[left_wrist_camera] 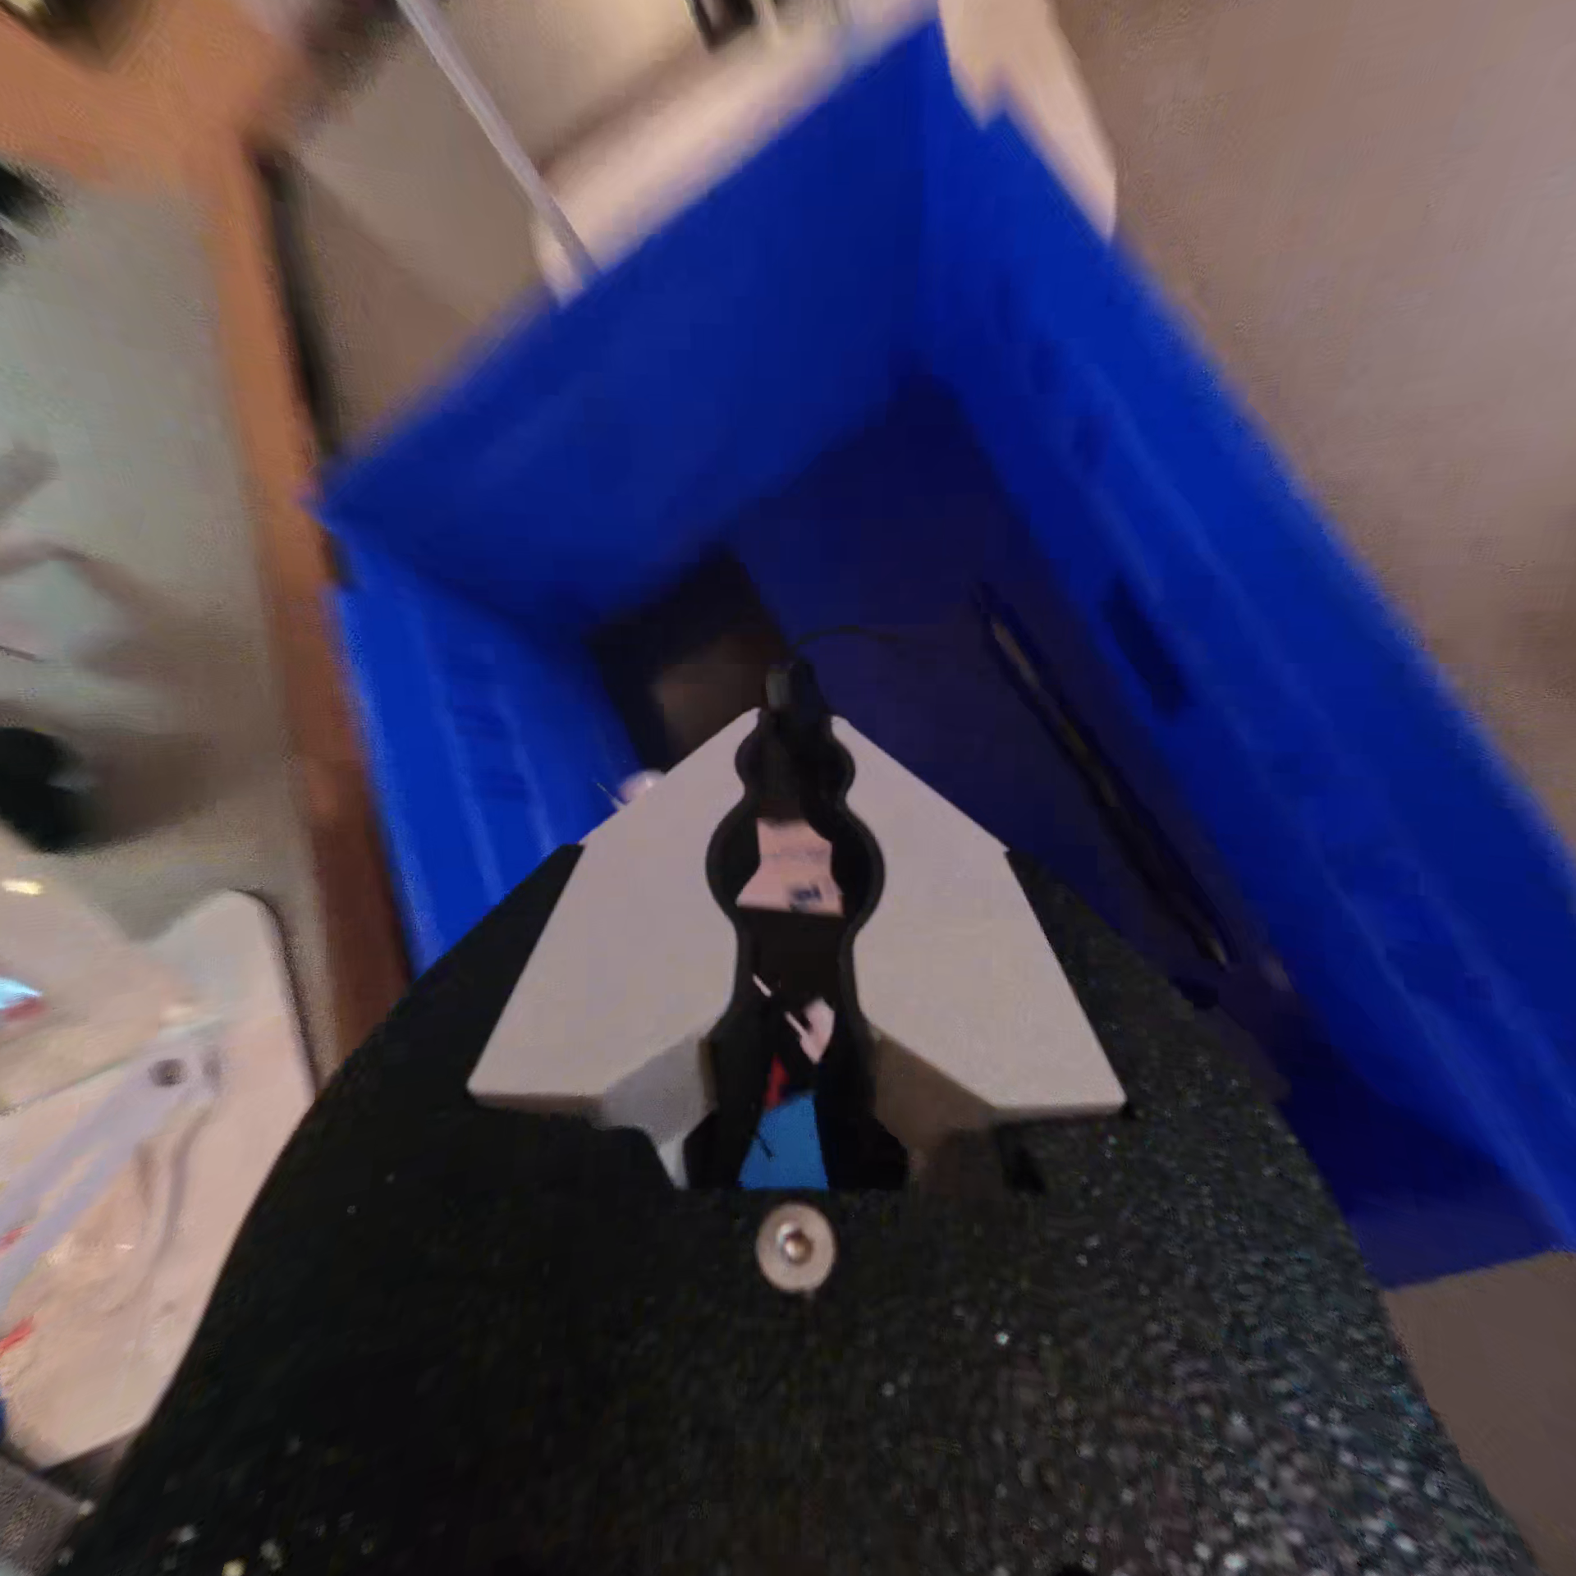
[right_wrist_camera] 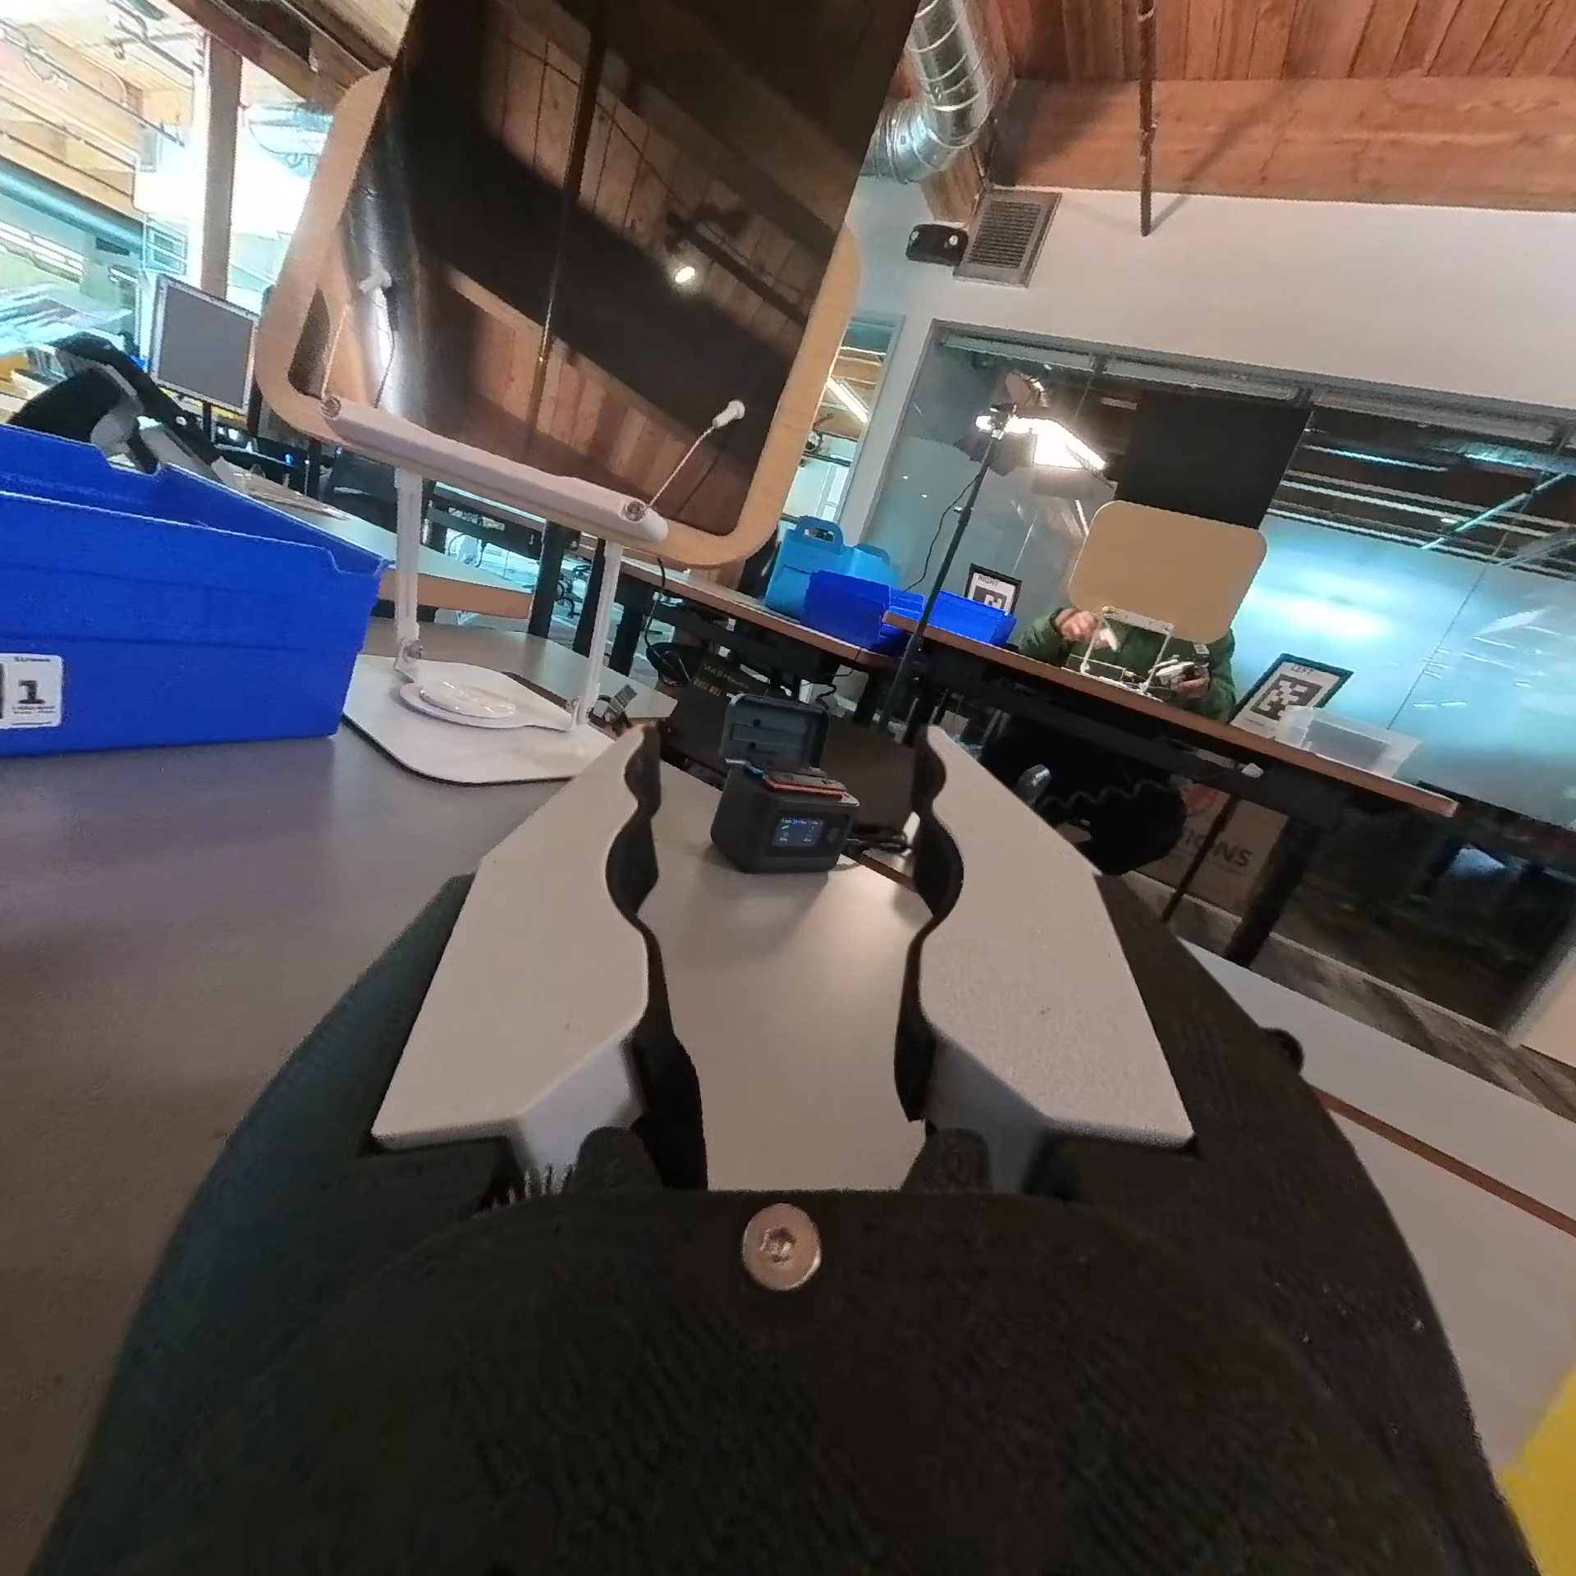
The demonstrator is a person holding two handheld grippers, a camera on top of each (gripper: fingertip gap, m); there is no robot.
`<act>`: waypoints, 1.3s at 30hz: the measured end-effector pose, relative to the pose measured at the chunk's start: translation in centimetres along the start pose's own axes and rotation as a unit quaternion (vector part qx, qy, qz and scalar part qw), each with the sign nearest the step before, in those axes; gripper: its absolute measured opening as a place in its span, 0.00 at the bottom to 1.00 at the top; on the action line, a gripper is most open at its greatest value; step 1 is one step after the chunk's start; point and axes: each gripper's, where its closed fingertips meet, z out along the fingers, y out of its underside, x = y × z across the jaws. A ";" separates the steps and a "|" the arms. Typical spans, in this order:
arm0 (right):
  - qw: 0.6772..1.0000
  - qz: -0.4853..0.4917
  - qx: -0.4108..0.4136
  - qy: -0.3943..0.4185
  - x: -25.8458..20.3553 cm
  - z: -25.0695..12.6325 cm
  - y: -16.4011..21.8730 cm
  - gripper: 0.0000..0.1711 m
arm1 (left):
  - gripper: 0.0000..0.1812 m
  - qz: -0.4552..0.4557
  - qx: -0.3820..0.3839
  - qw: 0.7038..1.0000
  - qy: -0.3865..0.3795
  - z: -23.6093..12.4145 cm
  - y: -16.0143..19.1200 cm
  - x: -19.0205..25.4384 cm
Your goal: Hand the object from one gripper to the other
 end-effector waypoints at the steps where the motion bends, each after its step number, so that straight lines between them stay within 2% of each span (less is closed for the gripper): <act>1: 1.000 0.002 0.000 -0.003 -0.1 0.0 0.0 0.34 | 0.05 -0.001 0.059 0.998 -0.032 -1.6 -2.2 -1.1; 5: 1.000 -0.012 0.002 -0.017 -1.0 0.1 -0.2 0.34 | 0.05 0.028 0.256 0.958 -0.123 -8.8 -10.1 -2.5; 7: 0.999 -0.023 0.007 -0.028 -1.6 0.0 -0.5 0.34 | 0.05 0.050 0.334 0.935 -0.110 -11.4 -13.3 -0.1; 9: 0.998 -0.027 0.016 -0.045 -2.4 -0.3 -0.8 0.34 | 0.05 0.061 0.394 0.915 -0.059 -12.8 -15.9 3.9; 12: 0.996 -0.012 0.032 -0.079 -3.6 -0.7 -1.6 0.31 | 0.05 0.042 0.455 0.889 0.013 -13.3 -19.2 9.2; 14: 0.996 -0.016 0.042 -0.080 -3.7 -1.2 -2.1 0.29 | 0.04 -0.003 0.508 0.859 0.070 -13.0 -21.7 12.6; 18: 0.996 0.004 0.060 -0.068 -2.7 -1.9 -2.7 0.29 | 0.05 -0.032 0.564 0.819 0.105 -9.2 -24.5 18.4; 21: 0.998 -0.003 0.056 -0.033 -0.9 -2.0 -2.5 0.29 | 0.04 -0.038 0.675 0.726 0.125 -9.0 -24.4 21.4; 22: 0.998 -0.016 0.052 -0.024 -0.5 -2.0 -2.3 0.29 | 0.04 -0.029 0.675 0.728 0.119 -7.7 -24.4 22.1; 23: 0.998 -0.025 0.047 -0.024 -0.4 -1.9 -2.0 0.29 | 0.04 -0.025 0.658 0.744 0.111 -6.0 -24.4 22.6; 26: 0.998 -0.024 0.050 -0.037 -0.6 -1.8 -1.9 0.29 | 0.04 -0.029 0.635 0.758 0.149 -2.8 -24.0 24.5; 29: 0.998 -0.030 0.029 -0.054 -1.3 -1.5 -1.0 0.29 | 0.05 0.010 0.601 0.775 0.194 -0.9 -23.1 27.0; 32: 0.998 -0.042 -0.009 -0.051 -1.4 -1.0 0.3 0.29 | 0.05 0.015 0.589 0.779 0.213 -0.6 -22.6 28.0; 34: 0.997 -0.043 -0.034 -0.047 -1.3 -0.8 1.2 0.27 | 0.05 0.017 0.594 0.771 0.228 -1.1 -22.5 28.5; 36: 0.997 -0.039 -0.041 -0.049 -1.3 -0.8 1.4 0.25 | 0.05 0.009 0.614 0.740 0.275 -2.9 -22.2 29.2; 39: 0.997 -0.035 -0.034 -0.054 -1.5 -1.1 1.1 0.14 | 0.05 0.001 0.615 0.718 0.325 -3.9 -21.9 30.2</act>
